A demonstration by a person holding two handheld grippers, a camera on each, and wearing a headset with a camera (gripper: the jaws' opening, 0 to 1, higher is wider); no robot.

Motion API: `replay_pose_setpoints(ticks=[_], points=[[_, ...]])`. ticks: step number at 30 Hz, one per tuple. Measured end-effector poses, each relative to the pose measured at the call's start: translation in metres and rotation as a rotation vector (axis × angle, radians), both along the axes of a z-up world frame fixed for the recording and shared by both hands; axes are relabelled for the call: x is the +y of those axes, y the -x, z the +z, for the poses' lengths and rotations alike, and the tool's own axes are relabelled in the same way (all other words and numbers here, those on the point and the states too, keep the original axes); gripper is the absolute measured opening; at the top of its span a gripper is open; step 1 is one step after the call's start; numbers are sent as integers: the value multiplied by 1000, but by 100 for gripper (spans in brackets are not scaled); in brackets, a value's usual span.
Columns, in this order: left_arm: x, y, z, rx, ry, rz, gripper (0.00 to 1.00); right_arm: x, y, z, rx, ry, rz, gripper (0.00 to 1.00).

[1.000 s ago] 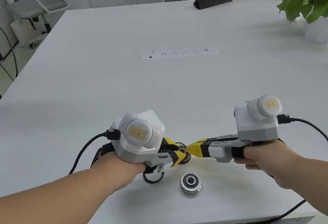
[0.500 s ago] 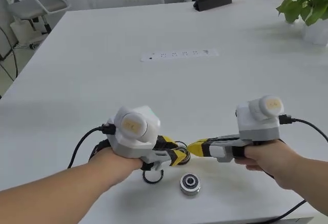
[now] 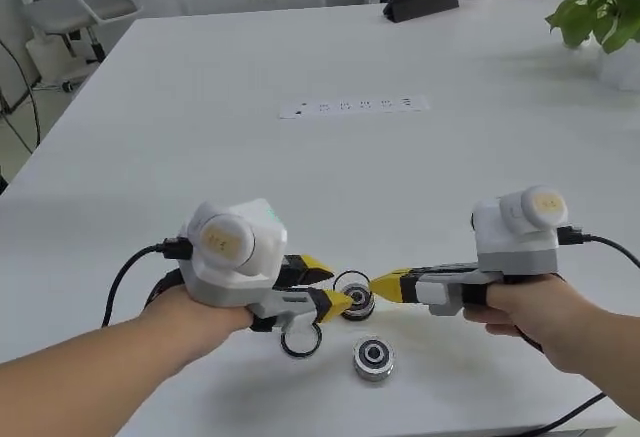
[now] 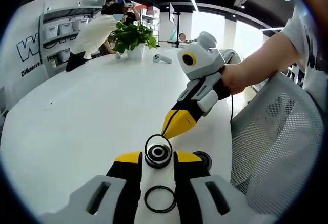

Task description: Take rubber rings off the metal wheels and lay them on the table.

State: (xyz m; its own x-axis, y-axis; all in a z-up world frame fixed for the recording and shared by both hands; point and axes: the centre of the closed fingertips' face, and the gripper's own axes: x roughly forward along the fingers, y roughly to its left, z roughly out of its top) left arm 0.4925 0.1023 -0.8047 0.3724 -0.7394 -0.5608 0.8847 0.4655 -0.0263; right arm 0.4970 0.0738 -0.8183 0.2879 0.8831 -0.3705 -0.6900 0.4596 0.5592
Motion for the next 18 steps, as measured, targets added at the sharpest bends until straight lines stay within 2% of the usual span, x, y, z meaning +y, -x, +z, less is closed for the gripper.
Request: replay_pose_setpoints(ticks=[3, 12, 18], points=[[4, 1, 1, 13, -1, 14, 23, 0, 1, 1, 1, -5, -1, 0], [15, 7, 10, 18, 20, 30, 31, 0, 2, 6, 5, -23, -8, 0], [24, 13, 13, 6, 16, 31, 34, 3, 4, 8, -9, -9, 8, 0]])
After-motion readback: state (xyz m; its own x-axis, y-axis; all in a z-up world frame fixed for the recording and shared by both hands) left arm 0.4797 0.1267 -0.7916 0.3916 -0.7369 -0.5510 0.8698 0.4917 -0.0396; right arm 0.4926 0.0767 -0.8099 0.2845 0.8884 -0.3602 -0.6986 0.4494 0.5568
